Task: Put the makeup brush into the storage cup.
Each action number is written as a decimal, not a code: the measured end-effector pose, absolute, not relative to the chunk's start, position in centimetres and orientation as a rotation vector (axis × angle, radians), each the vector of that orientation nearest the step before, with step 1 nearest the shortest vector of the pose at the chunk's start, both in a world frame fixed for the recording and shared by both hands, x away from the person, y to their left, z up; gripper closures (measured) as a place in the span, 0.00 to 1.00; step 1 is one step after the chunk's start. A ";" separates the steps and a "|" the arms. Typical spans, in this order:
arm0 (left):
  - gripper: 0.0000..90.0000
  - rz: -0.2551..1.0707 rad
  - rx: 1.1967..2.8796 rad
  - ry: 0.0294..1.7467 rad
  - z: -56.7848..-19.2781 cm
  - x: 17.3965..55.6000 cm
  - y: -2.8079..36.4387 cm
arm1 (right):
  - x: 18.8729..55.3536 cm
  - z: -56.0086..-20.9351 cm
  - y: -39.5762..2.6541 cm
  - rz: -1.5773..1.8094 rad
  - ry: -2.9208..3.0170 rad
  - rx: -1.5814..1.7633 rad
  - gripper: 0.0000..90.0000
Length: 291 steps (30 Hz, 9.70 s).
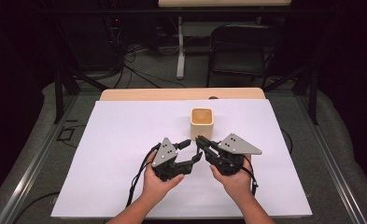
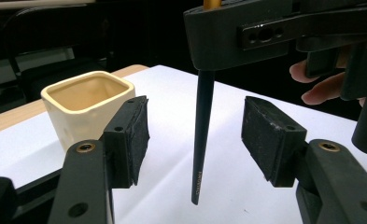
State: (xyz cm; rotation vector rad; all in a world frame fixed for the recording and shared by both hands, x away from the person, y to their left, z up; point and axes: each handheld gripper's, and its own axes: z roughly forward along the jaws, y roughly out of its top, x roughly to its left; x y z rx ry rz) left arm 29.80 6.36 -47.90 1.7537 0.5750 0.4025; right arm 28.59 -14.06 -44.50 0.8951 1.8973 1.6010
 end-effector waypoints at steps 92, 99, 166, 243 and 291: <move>0.38 0.521 1.731 0.814 -49.7 28.9 17.5 | 38.5 -38.7 -16.7 1.467 1.756 0.987 0.93; 0.38 0.520 1.741 0.810 -49.8 28.9 17.5 | 39.2 -39.2 -16.4 1.457 1.752 0.992 0.93; 0.38 0.511 1.747 0.820 -50.0 28.9 17.5 | 40.6 -48.9 -15.5 1.305 1.803 1.147 0.93; 0.38 0.503 1.742 0.823 -50.0 29.0 17.5 | 40.8 -48.3 -15.6 1.343 1.794 1.116 0.51; 0.38 0.492 1.740 0.833 -50.0 29.0 17.6 | 39.3 -39.2 -14.0 1.388 1.808 0.984 0.52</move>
